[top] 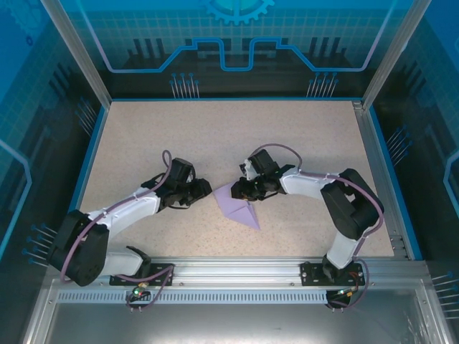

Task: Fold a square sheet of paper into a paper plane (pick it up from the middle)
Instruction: Perform the fifth fold on the wing at the bottom-center of the table.

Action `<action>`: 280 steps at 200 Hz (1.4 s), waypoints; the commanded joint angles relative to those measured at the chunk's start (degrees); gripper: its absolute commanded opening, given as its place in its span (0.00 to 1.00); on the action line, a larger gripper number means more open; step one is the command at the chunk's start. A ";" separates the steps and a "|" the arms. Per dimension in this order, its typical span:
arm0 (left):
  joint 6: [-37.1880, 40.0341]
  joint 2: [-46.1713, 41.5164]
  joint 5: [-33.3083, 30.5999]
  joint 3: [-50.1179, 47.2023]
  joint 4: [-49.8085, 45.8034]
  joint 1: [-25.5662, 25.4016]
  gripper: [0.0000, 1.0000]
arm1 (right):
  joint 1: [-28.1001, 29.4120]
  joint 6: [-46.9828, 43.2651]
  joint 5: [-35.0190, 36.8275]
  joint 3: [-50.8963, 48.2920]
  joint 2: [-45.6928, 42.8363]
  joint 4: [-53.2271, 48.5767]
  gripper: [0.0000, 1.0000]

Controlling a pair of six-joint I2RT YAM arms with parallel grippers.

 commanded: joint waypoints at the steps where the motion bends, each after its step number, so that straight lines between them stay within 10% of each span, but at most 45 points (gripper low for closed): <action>1: 0.16 0.87 2.01 1.90 0.74 0.16 0.48 | -1.41 1.83 -1.69 -0.55 2.18 3.87 0.27; 97: 0.49 2.72 3.56 2.07 1.74 0.09 0.48 | -1.65 15.78 7.29 -9.82 5.82 17.50 0.27; 280: 2.24 1.53 4.36 2.74 -2.46 0.13 0.47 | 3.19 13.46 14.78 -2.66 2.50 2.06 0.29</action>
